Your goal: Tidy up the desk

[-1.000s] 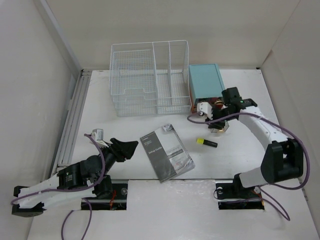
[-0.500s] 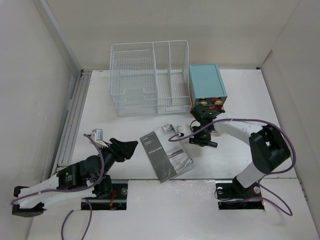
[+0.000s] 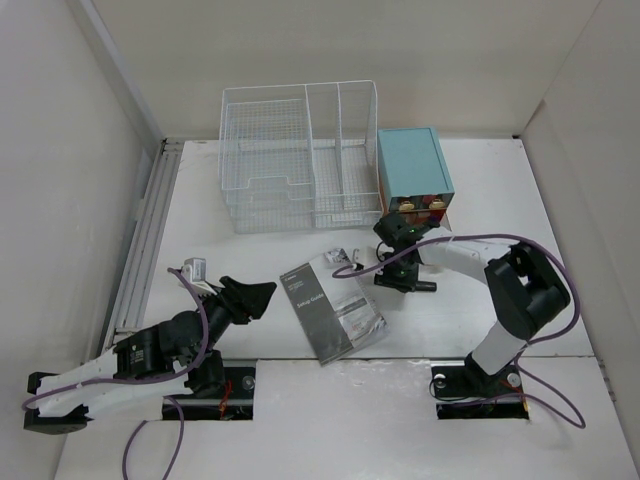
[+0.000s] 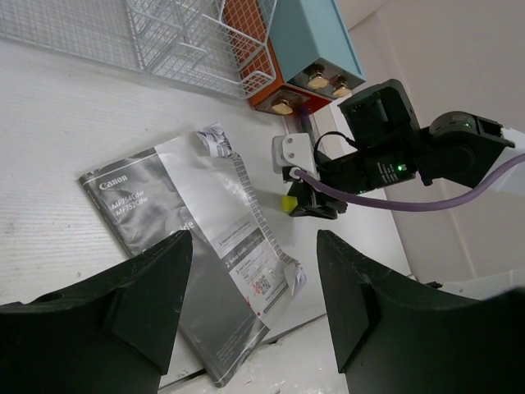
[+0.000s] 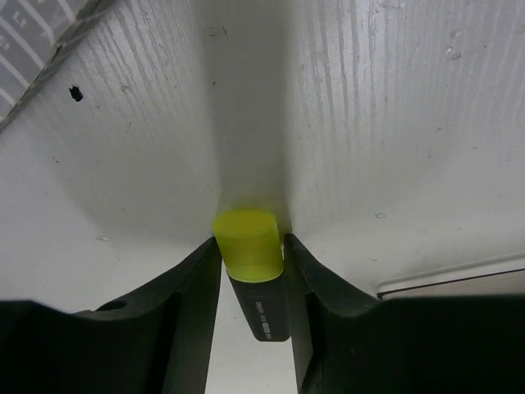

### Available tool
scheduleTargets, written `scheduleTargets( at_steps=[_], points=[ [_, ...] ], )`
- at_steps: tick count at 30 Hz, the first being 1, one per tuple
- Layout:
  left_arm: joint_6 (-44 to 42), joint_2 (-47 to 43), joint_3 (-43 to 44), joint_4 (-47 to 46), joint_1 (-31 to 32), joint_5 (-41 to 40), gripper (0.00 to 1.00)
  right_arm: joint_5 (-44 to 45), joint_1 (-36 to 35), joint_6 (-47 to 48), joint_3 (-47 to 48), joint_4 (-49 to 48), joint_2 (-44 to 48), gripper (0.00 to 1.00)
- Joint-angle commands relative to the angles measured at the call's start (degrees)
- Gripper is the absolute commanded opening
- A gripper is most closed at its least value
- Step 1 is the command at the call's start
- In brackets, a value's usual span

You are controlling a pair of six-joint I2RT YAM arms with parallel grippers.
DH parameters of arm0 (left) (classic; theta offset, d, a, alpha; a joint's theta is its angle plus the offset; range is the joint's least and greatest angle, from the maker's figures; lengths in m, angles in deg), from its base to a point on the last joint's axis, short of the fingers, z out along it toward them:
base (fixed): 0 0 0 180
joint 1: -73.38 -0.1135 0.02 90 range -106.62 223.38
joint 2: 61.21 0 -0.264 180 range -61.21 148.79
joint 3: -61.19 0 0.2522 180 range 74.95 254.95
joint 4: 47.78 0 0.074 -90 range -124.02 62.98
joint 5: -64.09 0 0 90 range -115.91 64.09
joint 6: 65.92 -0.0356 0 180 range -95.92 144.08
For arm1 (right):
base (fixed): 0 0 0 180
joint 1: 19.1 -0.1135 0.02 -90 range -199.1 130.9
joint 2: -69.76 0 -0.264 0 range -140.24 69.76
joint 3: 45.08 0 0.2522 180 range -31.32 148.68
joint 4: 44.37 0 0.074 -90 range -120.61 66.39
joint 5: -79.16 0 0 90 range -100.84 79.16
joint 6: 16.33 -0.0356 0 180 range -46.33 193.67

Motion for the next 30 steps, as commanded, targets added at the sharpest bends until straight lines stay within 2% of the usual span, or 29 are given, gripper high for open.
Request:
scheduleTargets(
  at_steps=[1, 5, 6, 7, 10, 14, 21, 27, 30],
  points=[
    [-0.8, -0.6, 0.5, -1.7, 0.2, 0.1, 0.59, 2.4, -0.4, -2.2, -0.9, -2.6, -1.7, 0.41],
    [-0.8, -0.6, 0.5, -1.7, 0.2, 0.1, 0.59, 2.4, -0.4, -2.7, -0.9, -2.6, -2.2, 0.16],
    [-0.8, -0.6, 0.5, -1.7, 0.2, 0.1, 0.59, 2.4, -0.4, -2.7, -0.9, -2.6, -2.2, 0.05],
    [-0.8, -0.6, 0.5, -1.7, 0.2, 0.1, 0.59, 2.4, -0.4, -2.7, -0.9, -2.6, -1.7, 0.0],
    [-0.8, -0.6, 0.5, -1.7, 0.2, 0.1, 0.59, -0.8, -0.4, -2.2, -0.9, -2.6, 1.3, 0.0],
    [-0.8, -0.6, 0.5, -1.7, 0.2, 0.1, 0.59, -6.3, 0.9, -1.7, 3.6, -2.1, 9.7, 0.0],
    [-0.8, -0.6, 0.5, -1.7, 0.2, 0.1, 0.59, -10.5, 11.1, -3.2, 6.7, -10.3, 20.2, 0.0],
    [-0.8, -0.6, 0.5, -1.7, 0.2, 0.1, 0.59, -11.3, 19.5, -4.3, 3.7, -20.2, 24.6, 0.0],
    [-0.8, -0.6, 0.5, -1.7, 0.2, 0.1, 0.59, -13.7, 22.7, -3.8, 3.6, -19.5, 22.0, 0.0]
  ],
)
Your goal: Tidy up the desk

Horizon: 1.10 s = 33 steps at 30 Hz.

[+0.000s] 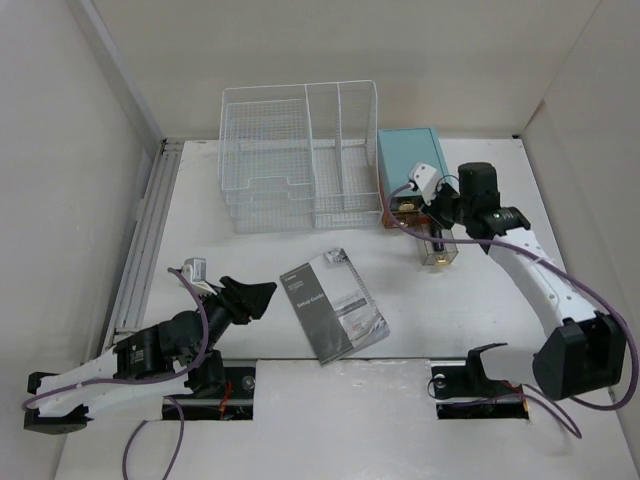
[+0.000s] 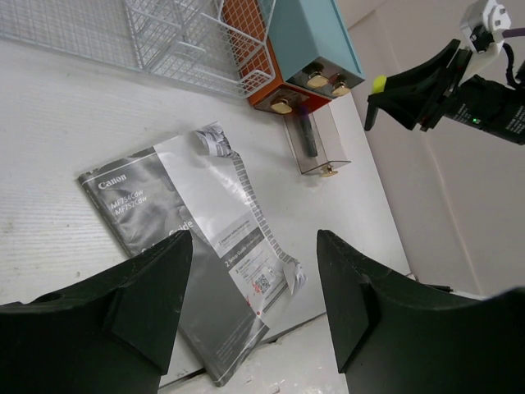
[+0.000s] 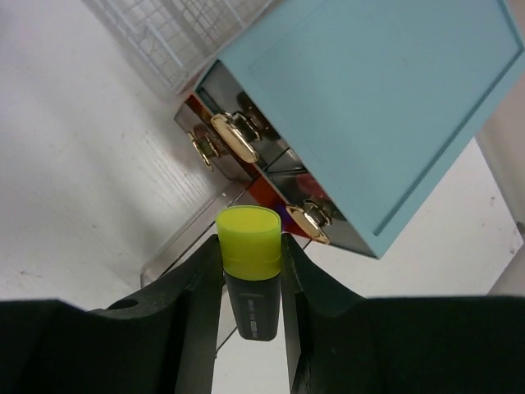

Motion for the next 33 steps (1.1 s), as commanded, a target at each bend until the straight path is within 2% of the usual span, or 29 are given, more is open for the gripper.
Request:
scheduleTargets(
  at_steps=[1, 3, 13, 14, 17, 18, 21, 25, 30, 33],
  points=[
    [-0.8, -0.6, 0.5, -1.7, 0.2, -0.1, 0.59, -5.0, 2.9, 0.0, 0.5, -2.9, -4.0, 0.0],
    [-0.8, -0.6, 0.5, -1.7, 0.2, -0.1, 0.59, -7.9, 4.9, 0.5, 1.1, -2.2, -6.2, 0.0],
    [-0.8, -0.6, 0.5, -1.7, 0.2, -0.1, 0.59, -7.4, 7.4, 0.0, -0.7, -0.7, -10.0, 0.0],
    [-0.8, -0.6, 0.5, -1.7, 0.2, -0.1, 0.59, -7.4, 8.0, 0.0, -0.7, 0.1, -10.7, 0.01],
    [-0.8, -1.1, 0.5, -1.7, 0.2, -0.1, 0.59, -8.7, 8.5, 0.0, 0.8, 2.8, -12.1, 0.15],
    [-0.8, -1.1, 0.5, -1.7, 0.2, -0.1, 0.59, -8.7, 8.5, 0.0, 1.3, 2.8, -12.9, 0.27],
    [-0.8, -1.1, 0.5, -1.7, 0.2, -0.1, 0.59, -9.3, 9.0, 0.0, 1.3, 3.3, -12.9, 0.27],
    [-0.8, -1.1, 0.5, -1.7, 0.2, -0.1, 0.59, -9.8, 9.0, -0.5, 1.3, 3.3, -12.3, 0.34],
    [-0.8, -1.1, 0.5, -1.7, 0.2, -0.1, 0.59, -10.3, 9.0, -1.0, 1.3, 2.8, -10.4, 0.34],
    [-0.8, -1.1, 0.5, -1.7, 0.2, -0.1, 0.59, -10.9, 9.0, -1.1, 1.3, 2.8, -9.9, 0.39]
  ],
)
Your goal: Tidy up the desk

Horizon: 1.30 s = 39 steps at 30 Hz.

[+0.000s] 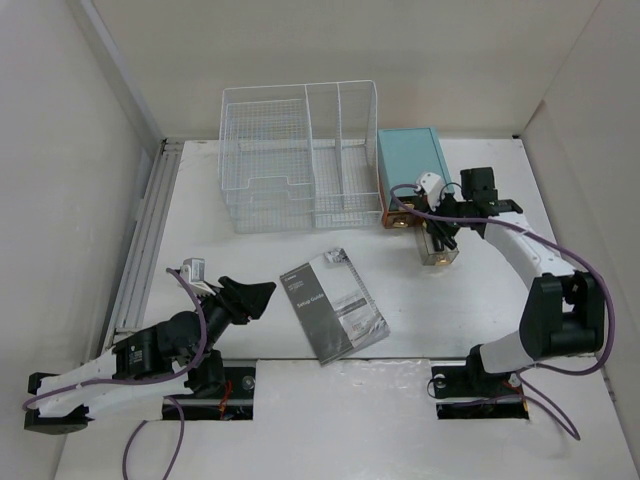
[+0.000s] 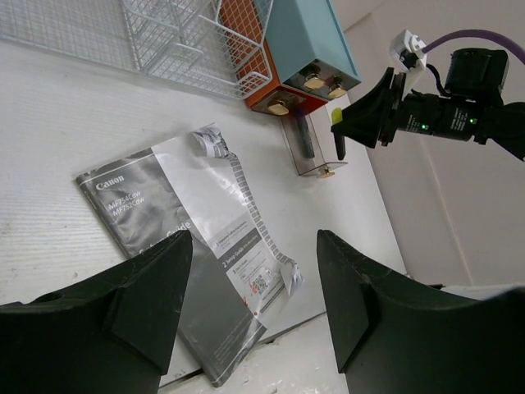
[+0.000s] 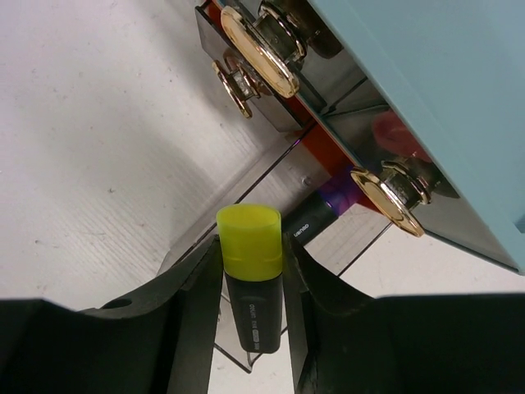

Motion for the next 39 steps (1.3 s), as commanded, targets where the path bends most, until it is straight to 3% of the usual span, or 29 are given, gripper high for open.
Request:
scheduleTargets(
  at_steps=[1, 13, 15, 16, 17, 18, 22, 27, 34, 39],
  points=[
    [-0.8, -0.5, 0.5, -1.7, 0.2, -0.2, 0.59, -1.8, 0.5, -0.7, 2.0, 0.0, 2.4, 0.39],
    [-0.8, -0.5, 0.5, -1.7, 0.2, -0.2, 0.58, -2.3, 1.7, -0.7, 2.0, 0.5, 1.9, 0.45],
    [-0.8, -0.5, 0.5, -1.7, 0.2, -0.2, 0.58, -4.6, 1.7, -0.7, 2.0, 1.7, 2.4, 0.32],
    [-0.8, -0.5, 0.5, -1.7, 0.2, -0.2, 0.58, -6.0, 1.7, 0.1, 2.0, 2.4, 2.4, 0.22],
    [-0.8, -0.5, 0.5, -1.7, 0.2, -0.2, 0.58, -7.2, 2.2, 2.0, 2.6, 3.3, 2.9, 0.04],
    [-0.8, -0.5, 0.5, -1.7, 0.2, -0.2, 0.58, -10.3, 2.2, 3.9, 2.6, 4.7, 2.9, 0.0],
    [-0.8, -1.0, 0.5, -1.7, 0.2, -0.2, 0.58, -16.7, 2.2, 24.3, 6.3, 25.4, -0.3, 0.0],
    [-0.8, -1.0, 0.5, -1.7, 0.2, -0.2, 0.58, -13.1, 2.2, 37.8, 5.5, 31.9, -1.1, 0.0],
    [-0.8, -1.0, 0.5, -1.7, 0.2, -0.2, 0.58, -6.0, 2.2, 39.8, -0.7, 29.4, 2.0, 0.0],
    [-0.8, -1.0, 0.5, -1.7, 0.2, -0.2, 0.58, 1.3, 2.2, 30.1, -6.2, 17.2, 4.0, 0.0]
  ],
)
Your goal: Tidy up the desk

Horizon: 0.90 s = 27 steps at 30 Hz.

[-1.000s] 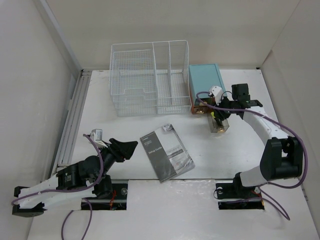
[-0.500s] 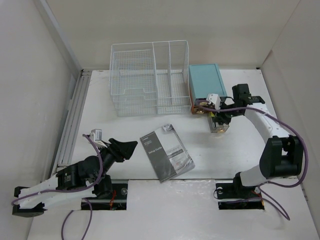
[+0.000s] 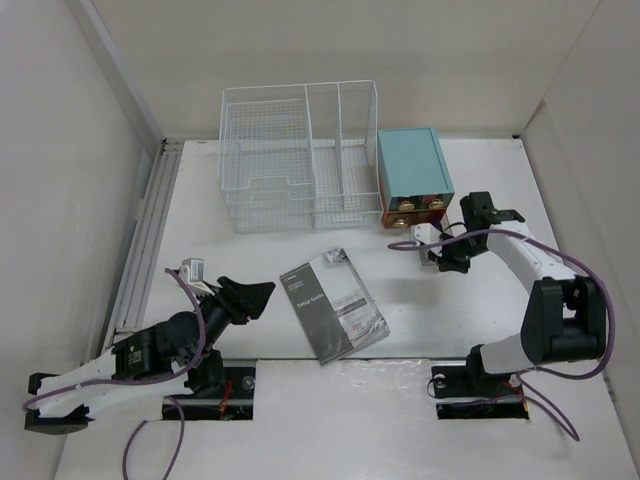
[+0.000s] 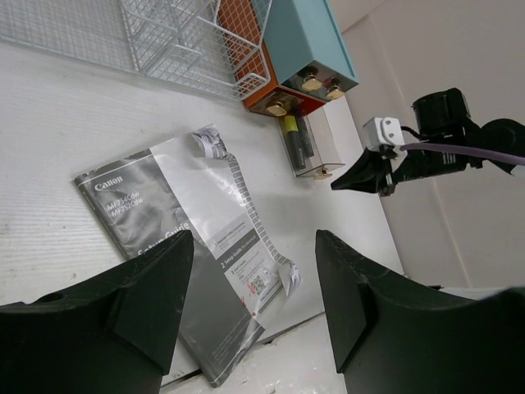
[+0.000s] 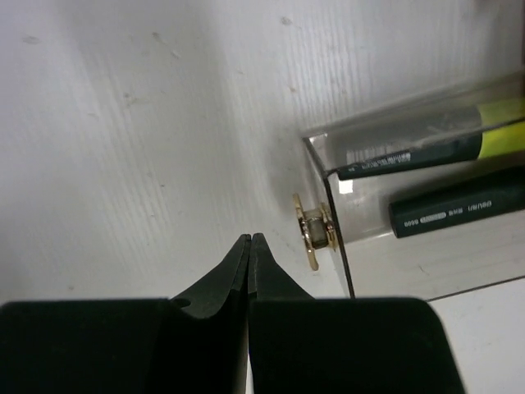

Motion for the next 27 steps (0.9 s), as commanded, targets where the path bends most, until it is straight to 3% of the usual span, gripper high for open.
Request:
scheduleTargets(
  at_steps=[1, 6, 17, 23, 27],
  points=[
    [-0.8, -0.6, 0.5, -1.7, 0.2, -0.2, 0.58, 6.2, 0.4, -6.7, -2.5, -13.1, 2.3, 0.0],
    [-0.8, -0.6, 0.5, -1.7, 0.2, -0.2, 0.58, 15.0, -1.4, -16.7, -5.2, -24.9, 2.2, 0.0],
    [-0.8, 0.0, 0.5, -1.7, 0.2, -0.2, 0.58, 28.7, -8.3, -25.7, -7.1, -43.9, -1.2, 0.0],
    [-0.8, 0.0, 0.5, -1.7, 0.2, -0.2, 0.58, 31.3, -8.9, -28.8, -6.0, -47.2, -2.0, 0.0],
    [-0.8, 0.0, 0.5, -1.7, 0.2, -0.2, 0.58, 24.7, -8.3, -29.5, -6.6, -41.4, 3.8, 0.0]
  ],
)
